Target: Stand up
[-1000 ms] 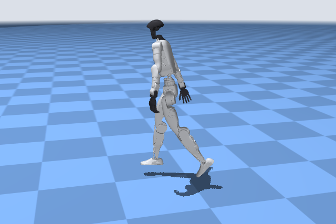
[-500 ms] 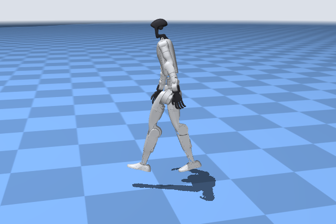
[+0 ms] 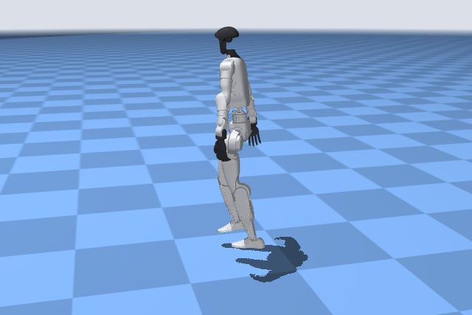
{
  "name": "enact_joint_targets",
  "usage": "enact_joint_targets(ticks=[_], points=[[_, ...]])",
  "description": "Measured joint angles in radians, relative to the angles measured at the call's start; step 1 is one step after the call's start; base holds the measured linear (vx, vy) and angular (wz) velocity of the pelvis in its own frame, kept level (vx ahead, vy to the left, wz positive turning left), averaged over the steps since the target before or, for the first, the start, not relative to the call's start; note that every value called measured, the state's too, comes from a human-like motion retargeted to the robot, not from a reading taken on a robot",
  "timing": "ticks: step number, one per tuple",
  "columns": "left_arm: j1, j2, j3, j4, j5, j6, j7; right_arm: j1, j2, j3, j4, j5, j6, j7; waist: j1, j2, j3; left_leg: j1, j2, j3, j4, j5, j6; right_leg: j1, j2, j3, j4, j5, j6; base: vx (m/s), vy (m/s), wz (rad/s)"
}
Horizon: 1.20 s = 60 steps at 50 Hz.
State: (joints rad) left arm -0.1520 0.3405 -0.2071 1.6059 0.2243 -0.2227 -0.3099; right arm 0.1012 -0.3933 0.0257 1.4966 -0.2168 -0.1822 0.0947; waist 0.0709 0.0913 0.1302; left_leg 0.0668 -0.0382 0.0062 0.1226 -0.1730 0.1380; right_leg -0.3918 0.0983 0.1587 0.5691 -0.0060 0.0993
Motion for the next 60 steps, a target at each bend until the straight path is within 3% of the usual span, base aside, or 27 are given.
enact_joint_targets(ticks=[3,5,7,10,12,15,17,18,20,25,27,34,36,40,42,45,47,50,55,60], points=[[-0.059,0.008,-0.013,-0.038,-0.032,-0.018,0.003,0.03,-0.013,-0.026,0.03,0.016,0.004,0.003,-0.045,-0.048,0.022,0.105,-0.073,-0.033,-0.018,-0.013,-0.001,0.001,-0.119,0.027,-0.342,-0.012,0.069,0.81,0.0,0.66],[-0.086,0.013,-0.023,-0.067,-0.057,-0.035,0.006,0.046,-0.02,-0.041,0.055,0.017,0.009,0.003,-0.074,-0.06,0.023,0.164,-0.091,-0.061,-0.015,-0.019,-0.011,0.0,-0.159,0.049,-0.511,-0.054,0.074,0.94,-0.06,0.64],[-0.106,0.019,-0.032,-0.097,-0.075,-0.052,0.003,0.053,-0.027,-0.05,0.082,0.014,0.014,0.003,-0.086,-0.065,0.015,0.198,-0.095,-0.075,0.011,-0.008,-0.038,0.005,-0.171,0.089,-0.557,-0.024,0.124,0.76,-0.1,0.29],[-0.107,0.03,-0.039,-0.145,-0.072,-0.07,0.002,0.062,-0.028,-0.057,0.116,0.015,0.023,0.011,-0.094,-0.087,-0.014,0.23,-0.113,-0.086,0.085,0.068,-0.077,0.013,-0.201,-0.019,-0.451,0.014,0.103,0.98,-0.2,0.37],[-0.088,0.027,-0.039,-0.165,-0.055,-0.078,0.015,0.054,-0.024,-0.058,0.139,0.014,0.034,0.021,-0.106,-0.105,-0.022,0.228,-0.129,-0.061,0.192,0.235,-0.057,0.04,-0.198,0.022,-0.42,0.093,0.063,1.0,-0.24,0.24],[-0.053,0.012,-0.051,-0.167,-0.044,-0.081,0.035,0.024,-0.024,-0.062,0.158,0.012,0.054,0.041,-0.078,-0.097,-0.019,0.127,-0.116,0.033,0.427,0.606,-0.01,0.065,-0.162,0.061,-0.312,0.029,-0.038,1.03,-0.14,-0.29],[-0.027,0.011,-0.059,-0.166,-0.045,-0.075,0.023,-0.008,-0.021,-0.036,0.156,0.036,0.048,0.033,-0.041,-0.023,-0.005,0.007,0.022,0.12,0.695,0.697,-0.006,0.117,-0.069,0.017,-0.278,-0.017,-0.093,0.93,-0.08,-0.39],[-0.013,0.012,-0.064,-0.167,-0.042,-0.075,0.009,-0.023,-0.019,-0.027,0.147,0.044,0.042,0.027,-0.04,-0.018,-0.005,-0.022,0.048,0.141,0.722,0.697,-0.011,0.142,-0.06,0.006,-0.278,-0.037,-0.114,0.85,-0.12,0.2],[0.017,0.008,-0.067,-0.171,-0.021,-0.077,-0.009,-0.054,-0.01,-0.023,0.124,0.049,0.033,0.019,-0.056,-0.064,-0.009,-0.045,0.062,0.263,0.692,0.556,0.004,0.191,-0.116,0.007,-0.298,-0.069,-0.134,0.94,-0.18,0.72],[0.132,-0.004,-0.01,-0.155,0.026,-0.053,0.056,-0.161,0.016,0.003,0.052,0.038,0.009,0.001,0.027,-0.065,0.015,-0.275,-0.034,0.162,0.626,0.232,-0.151,0.336,-0.085,0.029,-0.366,-0.113,-0.193,0.89,-0.04,-0.42],[0.174,-0.01,0.001,-0.129,0.008,-0.041,0.066,-0.201,0.019,0.025,0.017,0.047,-0.007,-0.012,0.057,-0.047,0.012,-0.339,0.016,0.186,0.517,0.186,-0.131,0.381,-0.06,0.032,-0.395,-0.121,-0.214,0.74,0.06,-0.57],[0.295,-0.021,0.053,-0.009,0.035,0.001,0.015,-0.327,0.034,0.058,-0.078,0.025,-0.035,-0.016,0.14,-0.019,0.013,-0.451,0.077,0.154,-0.067,0.156,0.004,0.523,-0.021,0.063,-0.438,-0.155,-0.27,0.69,0.11,-0.53],[0.317,-0.023,0.07,0.043,0.052,0.015,0.024,-0.342,0.042,0.068,-0.09,0.021,-0.041,-0.01,0.151,-0.027,0.003,-0.447,0.076,0.147,-0.142,0.164,-0.01,0.548,-0.024,0.077,-0.423,-0.147,-0.271,0.9,0.21,-0.43],[0.372,-0.027,0.113,0.094,0.067,0.07,0.023,-0.328,0.063,0.093,-0.089,0.002,-0.048,-0.005,0.176,-0.023,-0.028,-0.446,0.105,0.221,-0.001,0.179,-0.018,0.606,0.012,0.131,-0.355,-0.04,-0.273,1.04,0.31,-0.49],[0.384,-0.03,0.135,0.094,0.055,0.109,0.005,-0.305,0.072,0.095,-0.07,-0.013,-0.045,-0.003,0.174,-0.02,-0.053,-0.437,0.101,0.123,0.033,0.179,-0.013,0.6,0.042,0.118,-0.274,0.1,-0.289,0.82,0.25,-0.28],[0.378,-0.026,0.129,0.094,0.009,0.134,-0.028,-0.254,0.075,0.12,-0.024,0.0,-0.035,-0.006,0.194,0.014,-0.073,-0.395,0.169,0.145,0.1,0.128,-0.056,0.531,0.051,-0.006,-0.043,0.317,-0.307,0.95,0.33,-0.33],[0.34,-0.021,0.105,0.094,-0.026,0.128,-0.042,-0.229,0.069,0.129,0.001,-0.002,-0.024,0.003,0.183,0.04,-0.081,-0.344,0.194,0.172,0.103,0.086,-0.07,0.447,0.05,-0.099,0.13,0.289,-0.313,0.81,0.29,0.03],[0.248,-0.017,0.083,0.094,-0.034,0.107,-0.024,-0.183,0.061,0.111,0.005,-0.051,-0.01,0.013,0.175,0.051,-0.086,-0.271,0.193,0.202,0.083,0.041,-0.083,0.315,0.054,-0.154,0.311,0.165,-0.327,0.73,0.26,-0.06],[0.073,0.009,0.029,0.009,-0.01,0.078,0.009,-0.098,0.038,0.063,0.009,-0.043,-0.007,0.002,0.107,0.046,-0.065,-0.166,0.124,0.171,0.032,0.008,-0.082,0.121,0.143,-0.059,0.295,0.098,-0.161,0.68,0.22,0.72],[-0.089,0.038,-0.032,-0.098,-0.051,0.032,0.023,-0.041,0.019,0.024,0.049,-0.027,0.011,0.018,-0.001,-0.012,-0.034,-0.046,0.0,0.102,-0.013,-0.027,-0.072,0.036,0.016,-0.008,-0.09,0.098,-0.027,0.66,0.11,1.14]])
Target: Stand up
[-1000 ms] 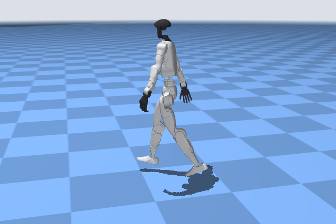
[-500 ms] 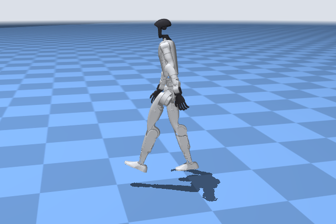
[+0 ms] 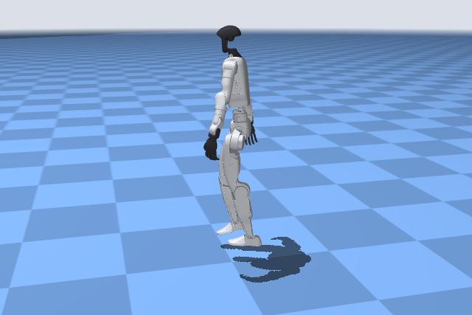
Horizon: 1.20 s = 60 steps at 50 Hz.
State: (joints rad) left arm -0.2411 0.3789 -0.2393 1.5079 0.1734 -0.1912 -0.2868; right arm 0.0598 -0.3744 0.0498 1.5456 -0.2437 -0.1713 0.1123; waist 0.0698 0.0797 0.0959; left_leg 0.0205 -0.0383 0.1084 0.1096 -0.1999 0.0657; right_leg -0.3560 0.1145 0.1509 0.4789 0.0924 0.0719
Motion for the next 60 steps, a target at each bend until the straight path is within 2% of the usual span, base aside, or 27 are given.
enact_joint_targets(ticks=[3,7,10,11,13,15,17,18,20,23,28,33,35,37,38,40,42,43,45,47,48,50,52,53,55,58,60], points=[[-0.07,0.01,-0.023,-0.052,-0.013,-0.024,0.011,0.018,-0.006,-0.018,0.038,-0.001,0.016,0.002,-0.048,-0.055,0.031,0.11,-0.091,-0.057,-0.03,-0.014,0.006,-0.001,-0.114,-0.008,-0.307,0.047,0.088,0.65,0.03,0.94],[-0.116,0.017,-0.05,-0.103,-0.022,-0.057,0.027,0.033,0.0,-0.032,0.072,0.006,0.026,0.01,-0.049,-0.068,0.034,0.211,-0.114,-0.092,-0.028,0.006,-0.032,-0.008,-0.117,0.018,-0.486,0.04,0.164,0.8,-0.06,0.25],[-0.11,0.012,-0.06,-0.123,-0.013,-0.074,0.039,0.034,0.006,-0.04,0.079,0.009,0.033,0.016,-0.051,-0.064,0.014,0.234,-0.112,-0.113,0.03,0.083,-0.084,-0.001,-0.107,0.003,-0.418,0.097,0.093,0.83,-0.08,0.27],[-0.098,0.007,-0.064,-0.119,-0.008,-0.077,0.042,0.031,0.007,-0.041,0.081,0.01,0.035,0.016,-0.06,-0.061,0.008,0.238,-0.113,-0.121,0.06,0.138,-0.096,0.011,-0.094,0.059,-0.41,0.112,0.072,0.82,-0.07,0.56],[-0.069,-0.009,-0.072,-0.1,0.005,-0.079,0.044,0.023,0.01,-0.044,0.085,0.012,0.036,0.019,-0.051,-0.054,-0.007,0.235,-0.114,-0.105,0.127,0.294,-0.122,0.025,-0.094,0.036,-0.369,0.094,0.014,0.83,-0.06,0.19],[-0.035,-0.028,-0.087,-0.061,0.024,-0.069,0.04,0.016,0.013,-0.045,0.085,0.019,0.037,0.021,-0.047,-0.045,-0.015,0.203,-0.107,-0.088,0.24,0.515,-0.159,0.047,-0.101,0.009,-0.331,0.055,-0.028,0.98,-0.08,0.18],[-0.008,-0.048,-0.097,-0.008,0.05,-0.051,0.024,0.0,0.013,-0.037,0.078,0.029,0.032,0.017,-0.03,-0.061,-0.009,0.127,-0.121,-0.033,0.412,0.61,-0.178,0.09,-0.132,0.027,-0.319,0.019,-0.036,0.75,-0.05,0.05],[0.004,-0.052,-0.102,0.018,0.063,-0.043,0.01,-0.011,0.014,-0.029,0.071,0.033,0.029,0.013,-0.017,-0.073,-0.006,0.092,-0.118,0.011,0.496,0.624,-0.166,0.113,-0.145,0.023,-0.318,0.004,-0.042,0.68,-0.06,-0.09],[0.034,-0.054,-0.1,0.06,0.096,-0.029,-0.017,-0.041,0.016,-0.012,0.056,0.033,0.024,0.007,0.003,-0.084,0.002,0.034,-0.103,0.059,0.616,0.574,-0.144,0.155,-0.165,0.003,-0.32,-0.021,-0.047,0.65,-0.07,-0.06],[0.1,-0.058,-0.06,0.097,0.148,-0.003,-0.014,-0.107,0.013,0.008,0.04,0.003,0.027,0.003,0.031,-0.085,0.026,-0.065,-0.068,0.126,0.722,0.423,-0.073,0.222,-0.168,-0.016,-0.33,-0.047,-0.064,0.53,-0.03,-0.17],[0.207,-0.058,-0.014,0.165,0.139,0.023,-0.002,-0.202,0.007,0.046,-0.001,-0.023,0.019,-0.017,0.107,-0.067,0.037,-0.221,-0.062,0.093,0.584,0.275,-0.066,0.307,-0.128,-0.008,-0.347,-0.083,-0.107,0.54,0.02,-0.44],[0.278,-0.053,0.032,0.192,0.143,0.064,-0.027,-0.244,0.006,0.064,-0.069,-0.012,-0.01,-0.02,0.16,-0.006,0.034,-0.274,-0.019,0.027,0.183,0.258,-0.014,0.406,-0.035,-0.017,-0.361,-0.137,-0.166,0.6,0.05,-0.05],[0.297,-0.051,0.042,0.192,0.14,0.083,-0.03,-0.247,0.008,0.062,-0.084,-0.01,-0.02,-0.023,0.168,0.013,0.03,-0.285,0.021,0.106,0.038,0.323,0.03,0.451,-0.002,-0.024,-0.36,-0.168,-0.185,0.52,0.04,0.45],[0.309,-0.052,0.055,0.192,0.137,0.093,-0.029,-0.244,0.014,0.06,-0.084,-0.011,-0.025,-0.027,0.156,0.004,0.016,-0.285,0.019,0.266,-0.058,0.377,0.085,0.48,0.003,-0.034,-0.35,-0.19,-0.188,0.64,0.06,0.82],[0.314,-0.053,0.064,0.192,0.137,0.095,-0.028,-0.24,0.019,0.06,-0.079,-0.011,-0.025,-0.028,0.148,-0.004,0.008,-0.277,0.005,0.338,-0.089,0.381,0.107,0.49,0.002,-0.045,-0.338,-0.194,-0.184,0.67,0.01,0.68],[0.322,-0.053,0.079,0.192,0.133,0.096,-0.024,-0.228,0.033,0.064,-0.062,-0.014,-0.024,-0.026,0.162,-0.039,-0.001,-0.244,-0.021,0.43,-0.117,0.304,0.196,0.521,-0.002,-0.02,-0.317,-0.171,-0.175,0.72,-0.07,0.18],[0.305,-0.051,0.092,0.192,0.126,0.101,-0.017,-0.225,0.045,0.069,-0.03,-0.016,-0.019,-0.015,0.18,-0.051,-0.007,-0.23,-0.04,0.381,-0.086,0.151,0.196,0.54,0.021,-0.017,-0.268,-0.106,-0.153,0.62,0.01,-0.12],[0.302,-0.052,0.098,0.192,0.124,0.101,-0.014,-0.217,0.051,0.078,-0.01,-0.018,-0.016,-0.011,0.201,-0.049,-0.015,-0.23,-0.035,0.367,-0.074,0.139,0.196,0.545,0.043,0.01,-0.233,-0.057,-0.127,0.58,0.19,-0.09],[0.276,-0.055,0.101,0.192,0.122,0.102,-0.016,-0.208,0.059,0.085,0.04,-0.028,-0.002,-0.005,0.208,-0.055,-0.031,-0.244,-0.032,0.243,-0.026,0.118,0.159,0.536,0.077,0.031,-0.152,0.076,-0.03,0.56,0.21,0.34],[0.238,-0.055,0.079,0.187,0.118,0.095,-0.026,-0.185,0.065,0.082,0.086,-0.035,0.012,-0.002,0.229,-0.057,-0.042,-0.243,0.006,0.204,-0.003,0.123,0.139,0.518,0.072,-0.033,-0.062,0.251,0.092,0.58,0.08,0.8],[0.22,-0.054,0.062,0.174,0.114,0.093,-0.028,-0.172,0.066,0.081,0.104,-0.036,0.013,-0.001,0.224,-0.049,-0.052,-0.227,0.008,0.209,0.003,0.097,0.136,0.495,0.075,-0.079,-0.008,0.311,0.132,0.46,-0.1,1.37],[0.166,-0.053,0.033,0.127,0.102,0.09,-0.023,-0.153,0.07,0.096,0.123,-0.027,0.014,-0.001,0.213,-0.028,-0.055,-0.198,0.044,0.173,0.01,0.075,0.115,0.434,0.151,-0.081,0.119,0.357,0.188,0.42,-0.24,1.71],[0.129,-0.057,0.015,0.078,0.104,0.084,-0.017,-0.134,0.069,0.098,0.121,-0.028,0.016,-0.004,0.191,-0.013,-0.047,-0.18,0.062,0.099,0.019,0.071,0.097,0.374,0.204,-0.04,0.229,0.293,0.188,0.42,-0.04,1.89],[0.109,-0.064,0.005,0.046,0.108,0.077,-0.014,-0.122,0.064,0.093,0.118,-0.034,0.018,-0.008,0.178,-0.001,-0.04,-0.168,0.053,0.072,0.021,0.069,0.102,0.329,0.214,-0.006,0.303,0.209,0.186,0.43,0.21,2.06],[0.073,-0.072,-0.026,-0.016,0.107,0.062,-0.011,-0.102,0.055,0.085,0.117,-0.041,0.018,-0.015,0.161,0.014,-0.03,-0.15,0.044,0.011,0.021,0.071,0.104,0.257,0.192,0.008,0.375,0.115,0.14,0.42,0.19,1.85],[0.035,-0.075,-0.093,-0.094,0.093,0.032,0.005,-0.068,0.048,0.09,0.118,-0.03,0.02,-0.014,0.171,0.011,-0.033,-0.123,0.041,-0.024,0.019,0.076,0.092,0.184,0.086,-0.018,0.359,0.045,-0.008,0.27,0.05,1.41],[0.018,-0.074,-0.128,-0.137,0.102,0.007,0.02,-0.046,0.046,0.089,0.113,-0.029,0.02,-0.019,0.168,0.01,-0.034,-0.106,0.034,-0.063,0.018,0.078,0.087,0.147,0.039,-0.008,0.311,-0.006,-0.081,0.35,0.03,1.72]])
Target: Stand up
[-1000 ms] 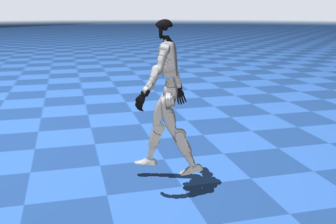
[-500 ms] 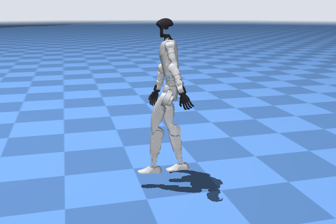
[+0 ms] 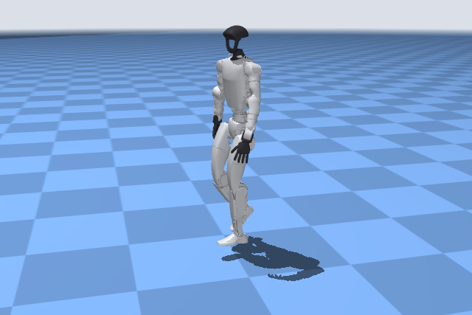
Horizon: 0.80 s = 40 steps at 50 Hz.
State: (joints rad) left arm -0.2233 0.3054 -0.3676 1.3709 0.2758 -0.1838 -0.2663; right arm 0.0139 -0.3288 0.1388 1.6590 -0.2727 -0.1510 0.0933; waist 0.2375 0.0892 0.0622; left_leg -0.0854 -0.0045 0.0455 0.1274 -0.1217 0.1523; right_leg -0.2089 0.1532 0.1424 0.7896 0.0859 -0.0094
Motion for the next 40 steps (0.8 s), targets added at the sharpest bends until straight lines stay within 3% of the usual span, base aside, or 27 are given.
enact_joint_targets(ticks=[2,5,10,12,15,17,20,22,25,31,37,40], points=[[-0.013,-0.001,-0.022,-0.03,0.026,-0.019,0.02,0.009,-0.004,-0.009,-0.006,-0.007,0.004,-0.002,-0.009,-0.006,0.006,0.015,-0.02,-0.05,-0.002,0.004,-0.002,-0.022,-0.014,0.054,-0.077,-0.027,-0.012,0.33,-0.01,1.93],[-0.019,-0.002,-0.041,-0.052,0.059,-0.027,0.05,0.012,-0.011,-0.019,-0.017,-0.017,0.01,-0.007,-0.018,-0.027,0.022,0.036,-0.063,-0.13,0.0,0.011,-0.01,-0.028,-0.022,0.217,-0.247,-0.026,0.064,0.29,-0.05,1.97],[0.0,-0.001,-0.033,-0.011,0.048,-0.004,0.042,-0.002,-0.011,-0.035,-0.054,-0.013,0.007,-0.014,-0.041,-0.058,0.06,0.09,-0.126,-0.247,-0.007,0.023,-0.025,-0.005,-0.062,0.395,-0.496,-0.037,0.094,0.28,-0.09,1.87],[0.015,0.001,-0.012,0.04,0.03,0.02,0.02,-0.009,-0.011,-0.041,-0.078,-0.009,0.001,-0.017,-0.054,-0.072,0.076,0.114,-0.156,-0.304,0.0,0.023,-0.037,0.02,-0.066,0.51,-0.598,-0.042,0.137,0.26,-0.11,2.0],[0.01,0.01,0.022,0.139,0.013,0.063,-0.015,-0.028,-0.013,-0.042,-0.11,-0.003,-0.002,-0.019,-0.062,-0.091,0.107,0.152,-0.193,-0.356,0.01,0.021,-0.052,0.042,-0.117,0.49,-0.69,-0.06,0.245,0.27,-0.15,1.49],[0.017,0.026,0.048,0.211,0.015,0.096,-0.024,-0.042,-0.011,-0.043,-0.126,-0.003,-0.004,-0.02,-0.042,-0.102,0.119,0.176,-0.206,-0.37,0.015,0.016,-0.068,0.061,-0.139,0.416,-0.715,-0.02,0.262,0.33,-0.23,0.96],[0.053,0.061,0.09,0.29,0.029,0.138,-0.018,-0.059,-0.001,-0.041,-0.144,-0.005,-0.008,-0.022,-0.004,-0.097,0.108,0.192,-0.195,-0.374,0.024,0.017,-0.096,0.083,-0.133,0.378,-0.712,0.008,0.145,0.3,-0.22,0.68],[0.086,0.081,0.121,0.32,0.039,0.159,0.001,-0.075,0.008,-0.04,-0.153,-0.007,-0.011,-0.02,0.011,-0.085,0.102,0.198,-0.185,-0.38,0.039,0.035,-0.116,0.095,-0.108,0.379,-0.686,-0.009,0.105,0.29,-0.26,0.71],[0.142,0.088,0.156,0.329,0.028,0.183,0.044,-0.097,0.005,-0.046,-0.17,-0.016,-0.012,-0.011,0.019,-0.056,0.097,0.203,-0.159,-0.408,0.061,0.09,-0.156,0.099,-0.087,0.342,-0.646,-0.03,0.068,0.26,-0.2,0.88],[0.243,0.068,0.232,0.329,0.001,0.157,0.006,-0.105,0.005,-0.033,-0.193,-0.027,-0.028,-0.037,-0.015,-0.056,0.067,0.181,-0.158,-0.408,0.128,0.207,-0.212,0.149,-0.107,0.254,-0.674,-0.04,-0.004,0.24,-0.2,0.96],[0.258,0.019,0.238,0.3,-0.046,0.08,-0.047,-0.111,-0.01,-0.022,-0.143,-0.014,-0.025,-0.024,-0.053,-0.06,0.059,0.091,-0.121,-0.21,0.297,0.35,-0.325,0.165,-0.133,0.145,-0.678,-0.057,-0.051,0.1,-0.17,1.13],[0.25,-0.002,0.218,0.259,-0.053,0.066,-0.04,-0.117,-0.02,-0.022,-0.094,-0.032,-0.006,-0.023,-0.076,-0.057,0.057,0.045,-0.095,-0.091,0.377,0.304,-0.407,0.163,-0.133,0.097,-0.675,-0.067,-0.071,0.01,-0.11,1.12]])
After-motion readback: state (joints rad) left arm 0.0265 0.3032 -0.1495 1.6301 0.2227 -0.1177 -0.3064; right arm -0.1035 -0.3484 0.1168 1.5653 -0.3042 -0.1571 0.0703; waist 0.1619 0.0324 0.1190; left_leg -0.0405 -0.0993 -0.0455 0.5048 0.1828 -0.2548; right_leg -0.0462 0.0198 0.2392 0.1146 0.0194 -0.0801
